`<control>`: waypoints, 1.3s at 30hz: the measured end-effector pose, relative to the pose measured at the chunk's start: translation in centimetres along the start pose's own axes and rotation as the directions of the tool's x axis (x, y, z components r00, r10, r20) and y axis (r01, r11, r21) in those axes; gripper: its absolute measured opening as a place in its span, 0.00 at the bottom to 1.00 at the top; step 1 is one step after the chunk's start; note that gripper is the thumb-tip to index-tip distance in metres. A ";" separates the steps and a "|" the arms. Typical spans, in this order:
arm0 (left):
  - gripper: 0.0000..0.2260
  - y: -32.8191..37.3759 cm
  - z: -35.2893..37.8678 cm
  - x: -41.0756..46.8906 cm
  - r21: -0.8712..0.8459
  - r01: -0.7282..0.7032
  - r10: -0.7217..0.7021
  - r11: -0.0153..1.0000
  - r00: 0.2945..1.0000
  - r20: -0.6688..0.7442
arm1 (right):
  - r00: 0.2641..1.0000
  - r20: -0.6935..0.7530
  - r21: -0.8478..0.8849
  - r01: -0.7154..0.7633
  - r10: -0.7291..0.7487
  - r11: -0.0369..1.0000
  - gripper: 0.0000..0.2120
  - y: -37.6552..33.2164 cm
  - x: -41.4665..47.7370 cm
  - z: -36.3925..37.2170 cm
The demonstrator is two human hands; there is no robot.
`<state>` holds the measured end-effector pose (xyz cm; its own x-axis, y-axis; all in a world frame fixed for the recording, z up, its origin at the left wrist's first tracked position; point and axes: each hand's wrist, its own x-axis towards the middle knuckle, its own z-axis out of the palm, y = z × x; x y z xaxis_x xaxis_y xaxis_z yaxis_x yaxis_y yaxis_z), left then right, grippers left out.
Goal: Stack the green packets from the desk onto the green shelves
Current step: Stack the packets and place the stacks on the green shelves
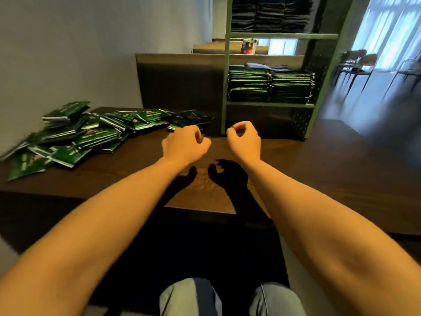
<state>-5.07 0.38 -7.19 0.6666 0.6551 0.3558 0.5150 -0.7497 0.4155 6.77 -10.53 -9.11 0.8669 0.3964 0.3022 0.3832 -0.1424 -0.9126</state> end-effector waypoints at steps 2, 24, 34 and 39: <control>0.11 -2.3 -0.5 -1.5 0.031 0.031 -0.031 0.999 0.999 0.007 | 0.997 0.071 -0.050 0.039 -0.035 0.998 0.06 0.0 -1.7 1.5; 0.32 -11.4 7.8 14.1 0.221 0.186 -0.223 0.957 0.963 0.154 | 0.916 0.396 -0.610 0.319 -0.069 0.726 0.27 3.5 12.0 15.5; 0.29 -12.2 9.0 14.8 0.165 0.172 -0.193 0.971 0.974 0.120 | 0.876 0.481 -0.658 0.325 0.047 0.680 0.25 4.7 13.2 16.8; 0.17 -12.1 8.3 14.1 -0.127 0.238 -0.250 0.963 0.965 -0.084 | 0.872 0.487 -0.664 0.334 0.048 0.669 0.23 4.2 12.7 16.4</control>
<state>2.60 17.92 -14.17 0.4692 0.8270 0.3098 0.5863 -0.5540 0.5910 14.16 8.83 -13.61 0.6196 0.7802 0.0856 0.7573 -0.5656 -0.3266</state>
